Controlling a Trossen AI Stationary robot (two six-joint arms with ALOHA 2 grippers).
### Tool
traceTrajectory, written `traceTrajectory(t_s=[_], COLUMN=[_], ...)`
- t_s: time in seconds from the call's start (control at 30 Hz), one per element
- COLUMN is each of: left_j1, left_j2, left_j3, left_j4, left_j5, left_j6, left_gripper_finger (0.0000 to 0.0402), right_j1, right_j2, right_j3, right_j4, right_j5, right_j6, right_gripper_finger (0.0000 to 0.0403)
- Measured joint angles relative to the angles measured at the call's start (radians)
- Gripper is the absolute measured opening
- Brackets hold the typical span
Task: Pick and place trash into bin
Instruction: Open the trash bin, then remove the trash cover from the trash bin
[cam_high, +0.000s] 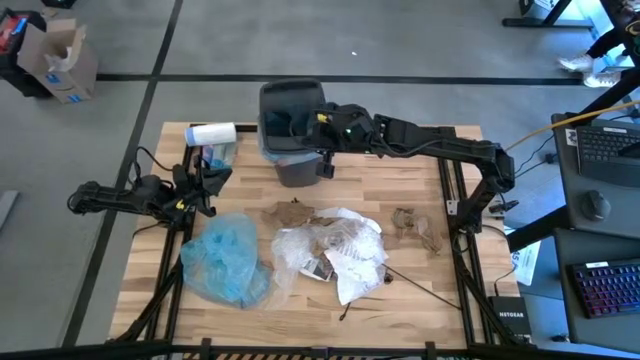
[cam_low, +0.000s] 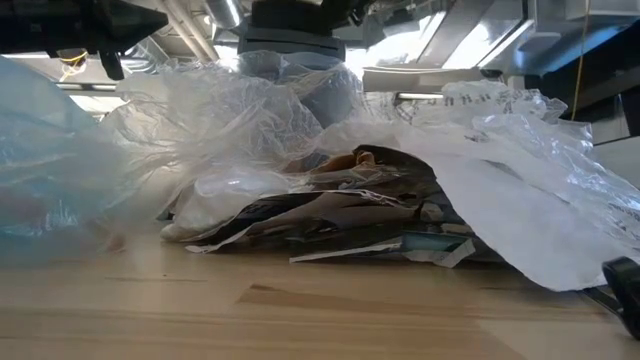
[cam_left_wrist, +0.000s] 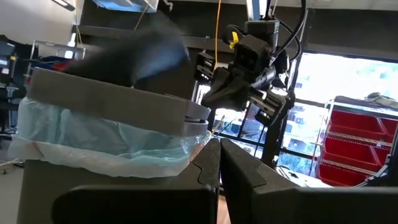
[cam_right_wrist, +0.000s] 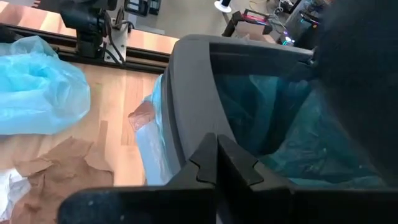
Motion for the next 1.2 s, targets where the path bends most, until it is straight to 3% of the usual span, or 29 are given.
traceTrajectory(t_s=[0.23, 0.43, 0.6, 0.77, 0.9, 1.03, 1.2], left_j1=[0.000, 0.000, 0.000, 0.000, 0.000, 0.000, 0.000], left_j2=[0.000, 0.000, 0.000, 0.000, 0.000, 0.001, 0.096], left_j3=[0.000, 0.000, 0.000, 0.000, 0.000, 0.000, 0.031], left_j4=[0.001, 0.005, 0.006, 0.006, 0.007, 0.010, 0.003], left_j5=[0.000, 0.000, 0.000, 0.000, 0.000, 0.000, 0.029], left_j6=[0.013, 0.009, 0.008, 0.008, 0.008, -0.001, -0.011], left_gripper_finger=[0.0004, 0.0004, 0.0004, 0.0004, 0.0004, 0.0004, 0.0004], right_j1=[0.000, -0.007, -0.033, -0.101, -0.138, -0.138, -0.137], right_j2=[-0.003, -0.007, -0.009, -0.005, 0.028, 0.066, 0.128], right_j3=[0.014, 0.159, 0.267, 0.294, 0.293, 0.293, 0.293], right_j4=[0.006, -0.047, -0.160, -0.258, -0.359, -0.371, -0.371], right_j5=[0.002, -0.007, -0.055, -0.196, -0.322, -0.351, -0.354], right_j6=[0.003, 0.010, -0.061, -0.058, -0.076, -0.089, -0.142], right_gripper_finger=[0.0007, 0.0023, 0.0116, 0.0242, 0.0309, 0.0331, 0.0315])
